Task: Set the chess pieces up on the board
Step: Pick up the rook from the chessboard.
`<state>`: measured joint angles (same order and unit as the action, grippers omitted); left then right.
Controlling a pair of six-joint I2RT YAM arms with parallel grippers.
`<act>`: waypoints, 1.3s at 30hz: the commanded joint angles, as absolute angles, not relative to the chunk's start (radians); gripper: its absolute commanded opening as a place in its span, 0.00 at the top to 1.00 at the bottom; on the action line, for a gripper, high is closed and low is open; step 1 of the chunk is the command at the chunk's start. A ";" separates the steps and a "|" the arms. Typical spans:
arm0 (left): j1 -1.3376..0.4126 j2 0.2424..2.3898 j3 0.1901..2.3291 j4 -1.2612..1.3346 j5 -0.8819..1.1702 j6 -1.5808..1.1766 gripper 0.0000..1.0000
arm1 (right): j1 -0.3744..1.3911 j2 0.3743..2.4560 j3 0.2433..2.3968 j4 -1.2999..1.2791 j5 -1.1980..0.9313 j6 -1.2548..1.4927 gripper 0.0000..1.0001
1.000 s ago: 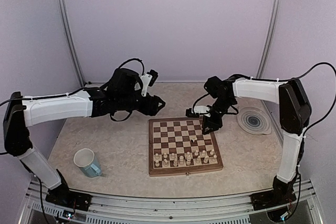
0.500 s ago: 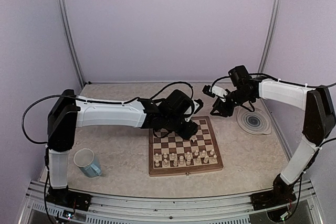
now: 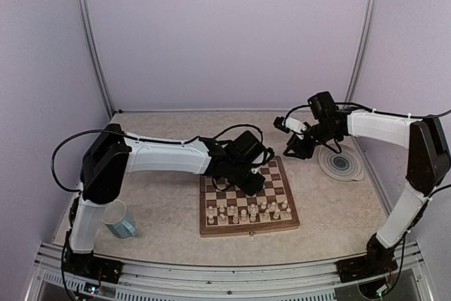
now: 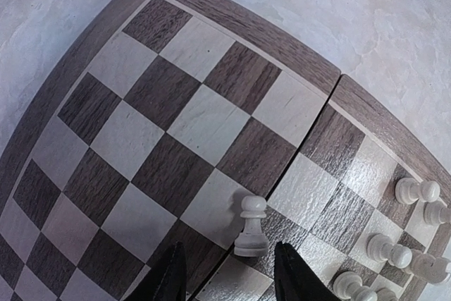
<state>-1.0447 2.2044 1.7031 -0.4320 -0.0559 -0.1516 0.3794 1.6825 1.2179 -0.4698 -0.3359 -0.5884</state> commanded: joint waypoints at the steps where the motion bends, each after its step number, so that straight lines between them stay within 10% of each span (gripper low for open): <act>1: -1.043 2.238 1.740 -0.451 -0.038 -0.144 0.58 | 0.373 1.661 1.206 -0.450 -0.329 -0.584 0.58; 27: -1.018 2.300 1.788 -0.485 -0.006 -0.114 0.87 | 0.372 1.679 1.207 -0.451 -0.342 -0.581 0.58; 39: -1.048 1.933 1.406 0.024 0.003 -0.078 0.95 | 0.276 1.661 1.400 -0.608 -0.811 -0.370 0.56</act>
<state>-1.0309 2.0975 1.5063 -0.2569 -0.0002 -0.0914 0.2977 1.6825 1.3273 -0.5232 -0.5697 -0.4686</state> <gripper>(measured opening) 0.148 0.443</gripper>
